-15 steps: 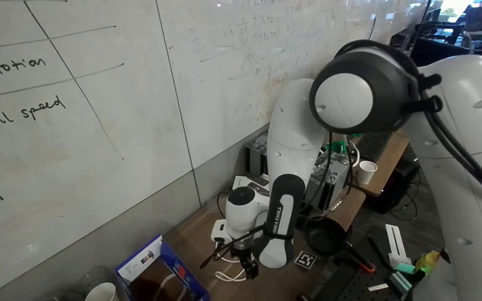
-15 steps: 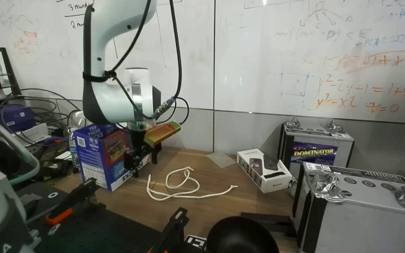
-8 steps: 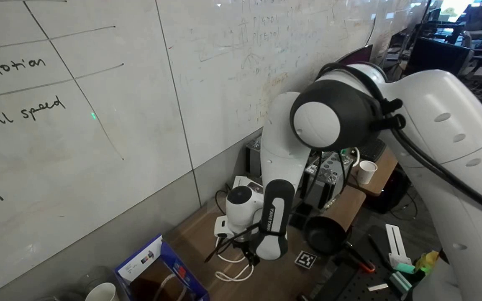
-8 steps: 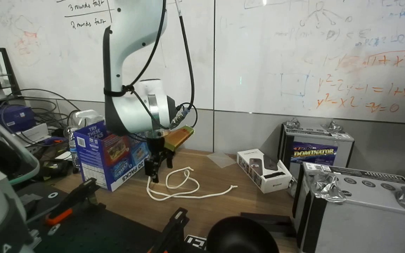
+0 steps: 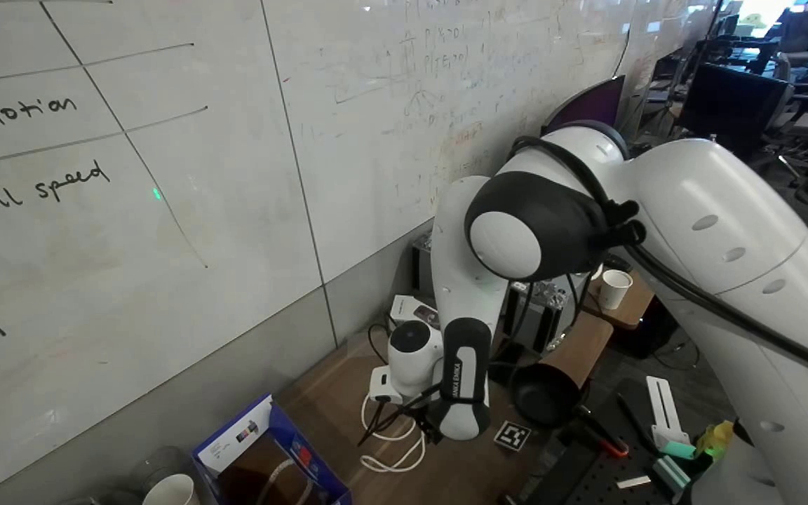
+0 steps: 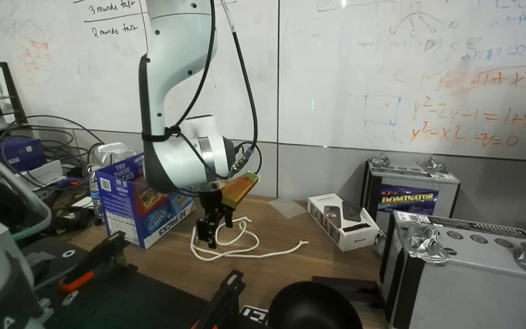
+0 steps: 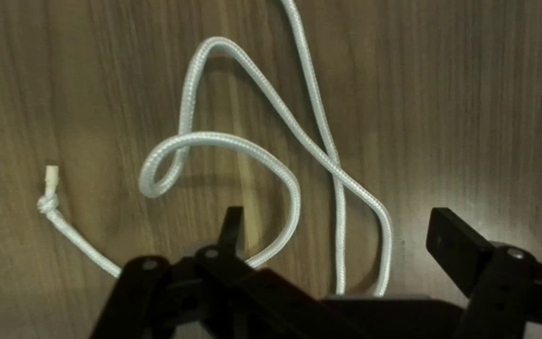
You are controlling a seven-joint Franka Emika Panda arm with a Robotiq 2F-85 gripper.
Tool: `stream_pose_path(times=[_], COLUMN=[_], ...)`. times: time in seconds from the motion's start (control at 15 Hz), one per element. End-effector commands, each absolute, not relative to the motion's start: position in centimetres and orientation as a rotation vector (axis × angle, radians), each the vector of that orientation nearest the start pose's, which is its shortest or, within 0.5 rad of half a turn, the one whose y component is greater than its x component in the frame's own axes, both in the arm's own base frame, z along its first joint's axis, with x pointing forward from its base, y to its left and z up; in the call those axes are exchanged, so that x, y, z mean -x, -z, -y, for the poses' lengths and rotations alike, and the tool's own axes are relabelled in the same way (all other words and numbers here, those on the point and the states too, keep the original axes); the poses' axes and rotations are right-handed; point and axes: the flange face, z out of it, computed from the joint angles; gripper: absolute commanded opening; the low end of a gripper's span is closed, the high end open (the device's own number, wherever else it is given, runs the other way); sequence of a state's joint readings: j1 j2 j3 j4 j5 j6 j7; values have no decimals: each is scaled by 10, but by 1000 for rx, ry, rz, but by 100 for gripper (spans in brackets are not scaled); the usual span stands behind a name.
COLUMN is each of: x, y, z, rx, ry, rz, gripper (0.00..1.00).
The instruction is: Put the ropes in the box
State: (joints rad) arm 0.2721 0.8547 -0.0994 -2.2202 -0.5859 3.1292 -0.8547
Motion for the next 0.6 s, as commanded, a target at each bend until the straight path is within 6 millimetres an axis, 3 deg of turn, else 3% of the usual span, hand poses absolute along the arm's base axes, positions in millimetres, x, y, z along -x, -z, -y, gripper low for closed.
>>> stream_pose_path(times=[0.0,0.53], x=[-465,-470], y=[15,31], z=[-121,-122], rx=[-2078,-2085], ry=[-17,-6], rz=[-2249,-2264], gripper=[100,100])
